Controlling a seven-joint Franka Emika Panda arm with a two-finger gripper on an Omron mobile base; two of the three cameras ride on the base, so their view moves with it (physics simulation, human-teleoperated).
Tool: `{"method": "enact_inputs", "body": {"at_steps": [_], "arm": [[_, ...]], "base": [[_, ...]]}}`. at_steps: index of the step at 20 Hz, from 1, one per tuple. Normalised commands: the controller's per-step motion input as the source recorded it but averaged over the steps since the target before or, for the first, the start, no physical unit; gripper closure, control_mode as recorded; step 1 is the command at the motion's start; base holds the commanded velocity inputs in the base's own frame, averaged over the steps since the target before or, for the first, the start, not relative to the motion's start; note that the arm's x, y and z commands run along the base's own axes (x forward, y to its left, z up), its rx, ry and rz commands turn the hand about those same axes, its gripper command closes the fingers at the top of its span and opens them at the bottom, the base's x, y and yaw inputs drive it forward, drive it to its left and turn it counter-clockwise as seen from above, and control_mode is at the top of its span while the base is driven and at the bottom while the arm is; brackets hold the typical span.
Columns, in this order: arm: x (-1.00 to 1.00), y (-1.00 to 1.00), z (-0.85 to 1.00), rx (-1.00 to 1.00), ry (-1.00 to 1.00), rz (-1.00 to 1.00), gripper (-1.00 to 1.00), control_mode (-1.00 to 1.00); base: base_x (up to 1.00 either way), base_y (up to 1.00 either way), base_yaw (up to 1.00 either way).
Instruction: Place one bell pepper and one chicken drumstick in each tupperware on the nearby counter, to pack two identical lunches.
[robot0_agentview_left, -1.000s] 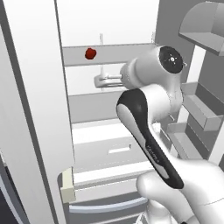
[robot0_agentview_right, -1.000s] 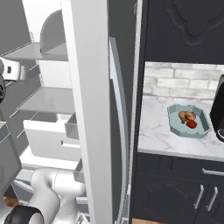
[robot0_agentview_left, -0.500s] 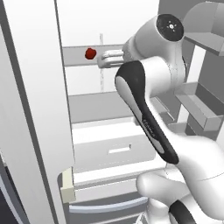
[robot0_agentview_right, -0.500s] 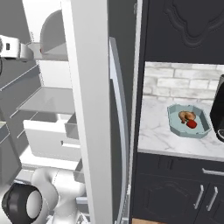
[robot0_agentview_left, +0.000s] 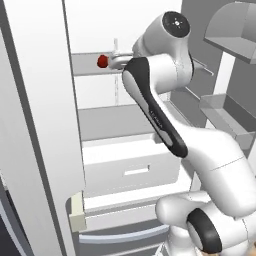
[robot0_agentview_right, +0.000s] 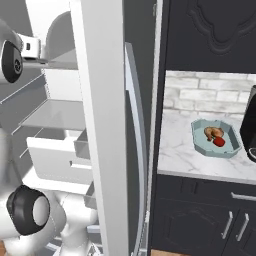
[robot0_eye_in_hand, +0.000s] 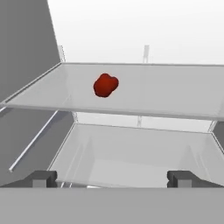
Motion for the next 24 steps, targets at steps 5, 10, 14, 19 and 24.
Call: {"method": "enact_inputs", "body": {"at_steps": [5,10,14,19,24], "arm": [[1.0,0.02,0.0,0.0,0.01,-0.01,-1.0,-1.0],[1.0,0.18,-0.01,0.0,0.07,0.0,-1.0,-1.0],[0.81,0.43,-0.11,0.0,0.1,0.0,-1.0,-1.0],[0.59,0.36,0.0,0.0,0.09,0.0,-1.0,-1.0],[0.23,0.0,-0.16,-0.02,0.04,0.0,-1.0,-1.0]], "base": [[0.0,0.0,0.0],[0.0,0.0,0.0],[0.0,0.0,0.0],[0.0,0.0,0.0],[0.0,0.0,0.0]]}}
